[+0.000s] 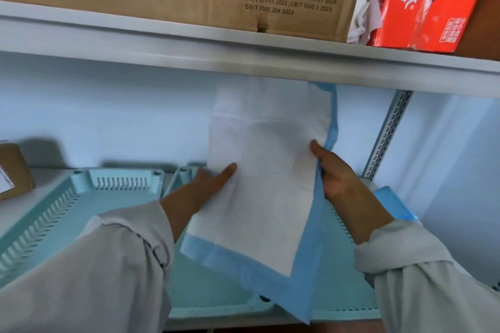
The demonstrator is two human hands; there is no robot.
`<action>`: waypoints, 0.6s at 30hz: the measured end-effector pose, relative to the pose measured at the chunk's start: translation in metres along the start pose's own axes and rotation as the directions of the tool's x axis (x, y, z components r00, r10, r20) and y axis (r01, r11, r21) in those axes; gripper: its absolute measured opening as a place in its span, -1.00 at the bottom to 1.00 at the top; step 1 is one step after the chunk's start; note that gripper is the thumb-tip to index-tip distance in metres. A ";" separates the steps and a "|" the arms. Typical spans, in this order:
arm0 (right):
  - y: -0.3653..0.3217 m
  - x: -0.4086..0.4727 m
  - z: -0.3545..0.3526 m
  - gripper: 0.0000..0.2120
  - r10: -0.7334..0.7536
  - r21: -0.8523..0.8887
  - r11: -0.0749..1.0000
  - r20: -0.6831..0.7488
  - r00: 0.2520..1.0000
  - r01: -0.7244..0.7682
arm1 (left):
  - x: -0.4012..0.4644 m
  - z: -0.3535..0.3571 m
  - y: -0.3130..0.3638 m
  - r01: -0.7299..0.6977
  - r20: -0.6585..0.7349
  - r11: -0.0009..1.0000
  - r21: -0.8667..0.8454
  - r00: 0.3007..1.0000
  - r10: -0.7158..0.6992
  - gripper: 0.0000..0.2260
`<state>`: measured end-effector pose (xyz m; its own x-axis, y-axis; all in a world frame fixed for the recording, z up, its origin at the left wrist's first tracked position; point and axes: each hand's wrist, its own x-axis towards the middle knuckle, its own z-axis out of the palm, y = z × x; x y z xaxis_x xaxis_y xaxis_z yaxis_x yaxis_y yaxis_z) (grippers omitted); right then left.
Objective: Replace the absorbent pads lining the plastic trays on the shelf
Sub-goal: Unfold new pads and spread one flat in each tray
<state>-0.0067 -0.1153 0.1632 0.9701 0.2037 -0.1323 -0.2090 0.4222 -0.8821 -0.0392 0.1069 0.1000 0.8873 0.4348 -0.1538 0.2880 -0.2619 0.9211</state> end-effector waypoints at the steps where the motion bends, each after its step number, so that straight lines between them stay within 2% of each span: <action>1: 0.004 0.004 -0.011 -0.80 0.008 -0.004 1.000 -0.036 0.999 -0.008 | -0.003 0.002 -0.010 0.093 0.115 0.996 -0.004 0.989 -0.092 -0.01; 3: 0.020 0.009 -0.034 -0.71 0.069 -0.073 0.994 -0.142 0.988 -0.080 | -0.002 0.006 -0.032 0.181 0.230 0.983 0.020 0.956 -0.181 -0.09; 6: 0.055 0.018 -0.075 -0.64 0.141 -0.244 0.944 -0.312 0.940 -0.222 | 0.007 0.020 -0.059 0.204 0.225 0.978 0.045 0.952 -0.209 -0.34; 9: 0.091 0.020 -0.108 -0.75 0.258 -0.373 0.834 -0.387 0.885 -0.406 | 0.008 0.031 -0.080 0.246 0.241 0.951 0.189 0.927 -0.288 -0.36; 11: 0.109 0.029 -0.124 -0.71 0.256 -0.478 0.742 -0.447 0.857 -0.471 | 0.007 0.037 -0.089 0.264 0.230 0.936 0.234 0.920 -0.317 -0.37; 15: 0.109 0.031 -0.116 -0.56 0.050 -0.606 0.691 -0.502 0.863 -0.393 | 0.005 0.042 -0.093 0.281 0.138 0.934 0.219 0.939 -0.315 -0.51; 18: 0.097 0.033 -0.106 -0.54 -0.160 -0.625 0.762 -0.437 0.885 -0.171 | 0.009 0.041 -0.088 0.203 0.085 0.960 0.195 0.971 -0.223 -0.68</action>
<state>0.0184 -0.1611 0.0250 0.9460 -0.2735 -0.1739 -0.2478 -0.2649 -0.9319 -0.0422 0.0984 0.0029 0.8280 0.4078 -0.3849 0.5269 -0.3310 0.7828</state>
